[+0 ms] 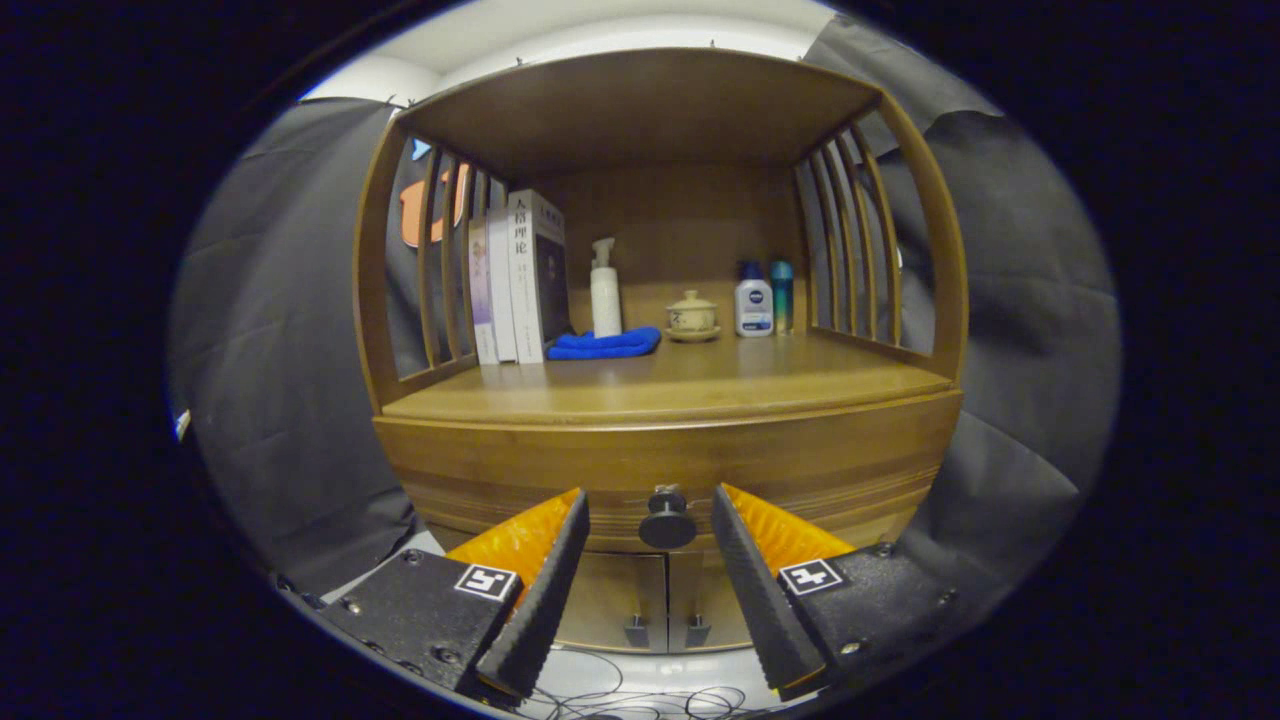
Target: Pull open the drawer, take out the items inside it, and place them on the countertop above the cabinet.
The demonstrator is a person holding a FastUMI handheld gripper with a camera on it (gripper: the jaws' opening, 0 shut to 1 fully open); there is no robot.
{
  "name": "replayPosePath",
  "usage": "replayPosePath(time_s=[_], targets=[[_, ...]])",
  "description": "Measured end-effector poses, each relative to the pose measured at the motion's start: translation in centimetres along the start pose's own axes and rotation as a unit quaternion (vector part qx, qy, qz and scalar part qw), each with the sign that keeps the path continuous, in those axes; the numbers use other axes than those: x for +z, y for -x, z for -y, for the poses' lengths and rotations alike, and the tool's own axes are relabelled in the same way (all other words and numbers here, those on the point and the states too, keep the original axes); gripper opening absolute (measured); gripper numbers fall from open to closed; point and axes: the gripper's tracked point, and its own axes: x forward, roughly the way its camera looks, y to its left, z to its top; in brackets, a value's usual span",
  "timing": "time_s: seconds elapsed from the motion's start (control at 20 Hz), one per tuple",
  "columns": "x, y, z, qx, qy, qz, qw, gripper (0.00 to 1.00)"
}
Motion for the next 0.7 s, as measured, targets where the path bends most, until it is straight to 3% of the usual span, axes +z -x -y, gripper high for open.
replayPosePath(time_s=[0.35,0.7], targets=[[-2.5,-4.0,1.1,-0.038,0.017,-0.025,0.999,0.8],[-3.9,-5.7,2.0,-0.054,-0.013,-0.039,0.998,0.51]])
